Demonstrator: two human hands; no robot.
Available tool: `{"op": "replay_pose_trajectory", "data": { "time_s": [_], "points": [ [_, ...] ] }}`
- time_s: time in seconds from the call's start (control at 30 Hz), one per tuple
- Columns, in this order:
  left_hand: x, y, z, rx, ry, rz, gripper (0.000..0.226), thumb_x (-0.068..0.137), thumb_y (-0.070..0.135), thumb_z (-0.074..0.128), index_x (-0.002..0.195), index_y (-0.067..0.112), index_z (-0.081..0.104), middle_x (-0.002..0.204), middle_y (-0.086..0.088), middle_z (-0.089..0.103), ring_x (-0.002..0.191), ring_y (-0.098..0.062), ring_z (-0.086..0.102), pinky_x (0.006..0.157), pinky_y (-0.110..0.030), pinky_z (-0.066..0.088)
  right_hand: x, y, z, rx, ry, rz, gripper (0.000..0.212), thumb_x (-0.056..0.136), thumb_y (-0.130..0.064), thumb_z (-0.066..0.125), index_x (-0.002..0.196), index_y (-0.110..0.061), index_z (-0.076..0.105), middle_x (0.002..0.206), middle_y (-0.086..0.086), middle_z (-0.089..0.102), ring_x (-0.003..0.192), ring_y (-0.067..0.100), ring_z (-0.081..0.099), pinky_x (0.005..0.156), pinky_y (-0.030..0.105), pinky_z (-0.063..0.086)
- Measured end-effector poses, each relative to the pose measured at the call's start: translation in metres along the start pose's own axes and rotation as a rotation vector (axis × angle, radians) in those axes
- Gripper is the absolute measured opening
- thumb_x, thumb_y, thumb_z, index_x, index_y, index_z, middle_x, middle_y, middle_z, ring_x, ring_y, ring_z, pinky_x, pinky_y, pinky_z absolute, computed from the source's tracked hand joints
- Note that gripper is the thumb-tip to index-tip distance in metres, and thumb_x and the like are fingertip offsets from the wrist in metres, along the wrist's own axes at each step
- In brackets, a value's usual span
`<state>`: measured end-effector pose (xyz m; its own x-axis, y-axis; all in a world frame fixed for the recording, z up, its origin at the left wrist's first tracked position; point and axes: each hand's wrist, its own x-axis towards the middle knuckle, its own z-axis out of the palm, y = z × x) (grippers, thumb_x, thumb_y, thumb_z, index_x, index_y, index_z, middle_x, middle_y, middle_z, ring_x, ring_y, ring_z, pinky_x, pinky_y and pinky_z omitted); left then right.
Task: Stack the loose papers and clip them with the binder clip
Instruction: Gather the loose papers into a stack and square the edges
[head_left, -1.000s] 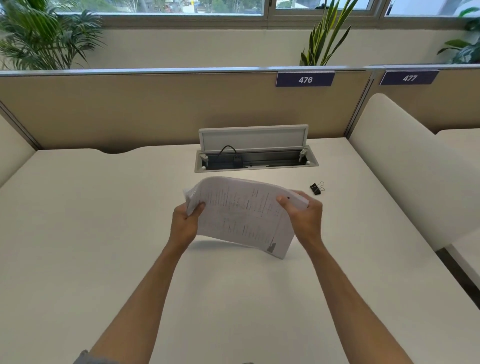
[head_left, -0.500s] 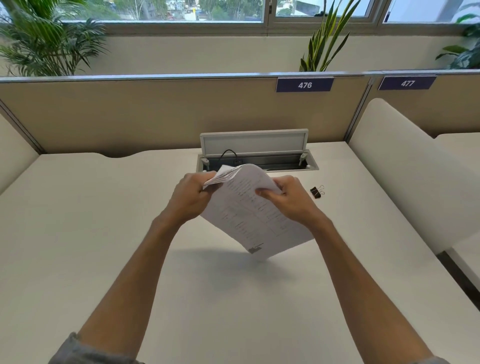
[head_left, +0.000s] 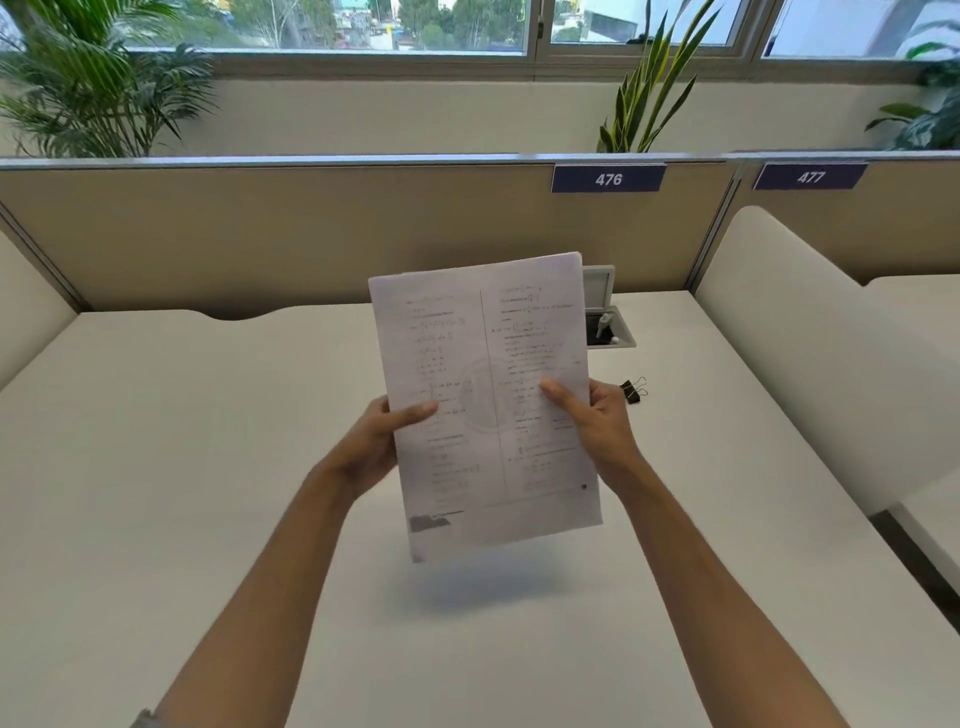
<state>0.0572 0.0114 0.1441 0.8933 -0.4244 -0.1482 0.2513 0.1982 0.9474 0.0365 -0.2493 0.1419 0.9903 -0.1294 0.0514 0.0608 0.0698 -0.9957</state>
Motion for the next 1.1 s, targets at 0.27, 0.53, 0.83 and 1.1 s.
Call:
{"op": "replay_pose_trajectory", "data": {
  "time_s": [0.27, 0.53, 0.83, 1.1],
  "points": [
    [0.009, -0.034, 0.034, 0.187, 0.414, 0.213, 0.023, 0.095, 0.024, 0.059, 0.1, 0.006, 0.073, 0.094, -0.009, 0.075, 0.089, -0.029, 0.071, 0.073, -0.037, 0.06, -0.02, 0.03, 0.031, 0.035, 0.148, -0.028, 0.011, 0.091, -0.014, 0.066, 0.099, -0.008, 0.071, 0.088, 0.001, 0.074, 0.075, 0.012, 0.073, 0.062, 0.024, 0.057],
    [-0.003, -0.057, 0.044, 0.008, 0.511, 0.208, 0.018, 0.09, 0.006, 0.063, 0.092, 0.022, 0.072, 0.087, 0.001, 0.074, 0.077, -0.014, 0.07, 0.06, -0.024, 0.057, -0.035, 0.054, 0.045, 0.029, 0.255, -0.024, 0.007, 0.082, -0.026, 0.075, 0.078, -0.031, 0.074, 0.076, -0.005, 0.073, 0.072, 0.014, 0.068, 0.066, 0.037, 0.061],
    [0.001, -0.071, 0.034, 0.1, 0.505, 0.157, 0.021, 0.093, 0.019, 0.062, 0.086, 0.034, 0.074, 0.081, 0.007, 0.074, 0.081, -0.017, 0.068, 0.066, -0.032, 0.06, -0.037, 0.064, 0.044, -0.064, 0.263, 0.029, 0.017, 0.084, -0.022, 0.074, 0.07, -0.031, 0.071, 0.074, -0.001, 0.069, 0.069, 0.016, 0.061, 0.072, 0.046, 0.06],
    [0.007, -0.058, 0.016, 0.141, 0.43, 0.062, 0.016, 0.091, 0.023, 0.065, 0.103, 0.015, 0.072, 0.09, 0.002, 0.078, 0.081, -0.018, 0.075, 0.064, -0.029, 0.06, -0.035, 0.071, 0.034, -0.059, 0.206, 0.081, 0.017, 0.087, -0.025, 0.073, 0.081, -0.008, 0.074, 0.079, 0.001, 0.075, 0.073, 0.018, 0.073, 0.061, 0.029, 0.059]
  ]
}}
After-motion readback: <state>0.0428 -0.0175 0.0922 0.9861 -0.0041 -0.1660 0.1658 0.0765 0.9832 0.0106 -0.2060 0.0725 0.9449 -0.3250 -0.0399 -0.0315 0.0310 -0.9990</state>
